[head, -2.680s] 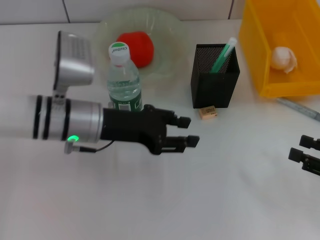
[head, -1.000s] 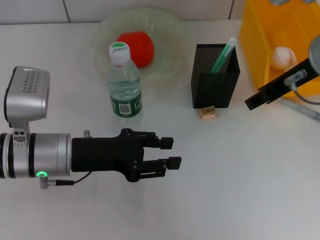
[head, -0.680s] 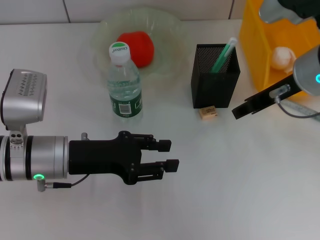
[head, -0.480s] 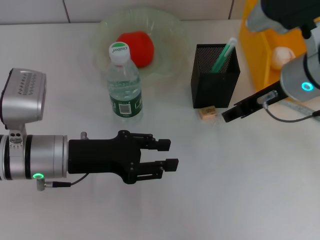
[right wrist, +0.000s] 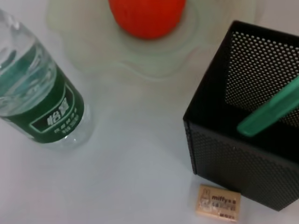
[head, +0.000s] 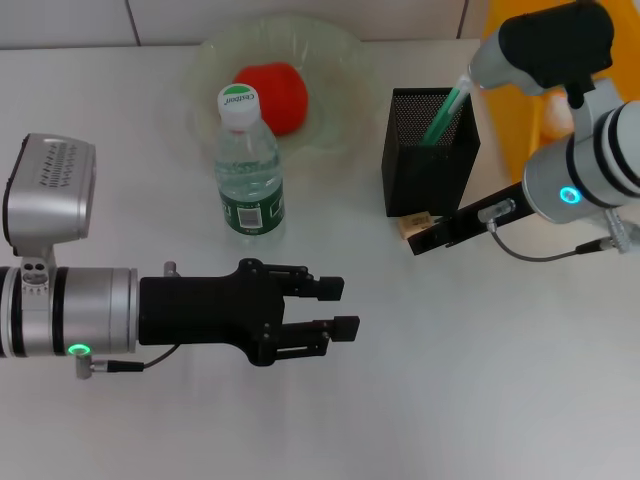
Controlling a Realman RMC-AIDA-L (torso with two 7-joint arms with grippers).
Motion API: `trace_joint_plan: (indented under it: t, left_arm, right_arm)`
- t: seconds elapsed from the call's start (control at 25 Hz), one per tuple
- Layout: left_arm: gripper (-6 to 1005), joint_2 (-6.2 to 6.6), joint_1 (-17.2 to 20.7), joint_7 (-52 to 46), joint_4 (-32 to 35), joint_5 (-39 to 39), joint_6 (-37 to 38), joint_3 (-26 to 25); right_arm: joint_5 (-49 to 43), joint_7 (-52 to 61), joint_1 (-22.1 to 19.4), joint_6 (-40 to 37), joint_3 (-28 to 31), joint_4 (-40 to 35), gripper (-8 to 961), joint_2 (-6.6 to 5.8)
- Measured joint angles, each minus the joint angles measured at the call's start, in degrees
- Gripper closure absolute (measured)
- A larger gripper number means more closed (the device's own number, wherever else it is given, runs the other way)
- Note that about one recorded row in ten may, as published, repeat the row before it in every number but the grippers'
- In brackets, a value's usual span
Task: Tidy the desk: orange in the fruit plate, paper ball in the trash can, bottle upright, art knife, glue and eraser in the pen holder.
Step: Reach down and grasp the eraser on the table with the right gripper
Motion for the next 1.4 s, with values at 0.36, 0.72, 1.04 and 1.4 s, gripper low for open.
trace_joint_plan:
  t: [0.36, 0.72, 1.04, 1.4]
  left_arm:
    - [455, -0.03, -0.01, 0.0, -0.01, -0.01, -0.06, -0.18]
    - [454, -0.02, 0.22, 0.0, -0.02, -0.02, -0.4, -0.12]
    - [453, -0.02, 0.26, 0.0, -0.01, -0.02, -0.4, -0.19]
    - [453, -0.08, -0.05, 0.0, -0.02, -0.01, -0.39, 0.18]
  right_arm:
    - [3.75, -0.01, 0.86, 6.58, -1.05, 5.5, 215, 0.0]
    - [4.67, -0.01, 2.21, 9.56, -1.53, 8.82, 216, 0.0]
    - [5.18, -0.01, 2.88, 11.4, -1.42, 10.65, 216, 0.0]
    - [5.08, -0.01, 3.14, 12.99, -1.21, 12.23, 217, 0.0]
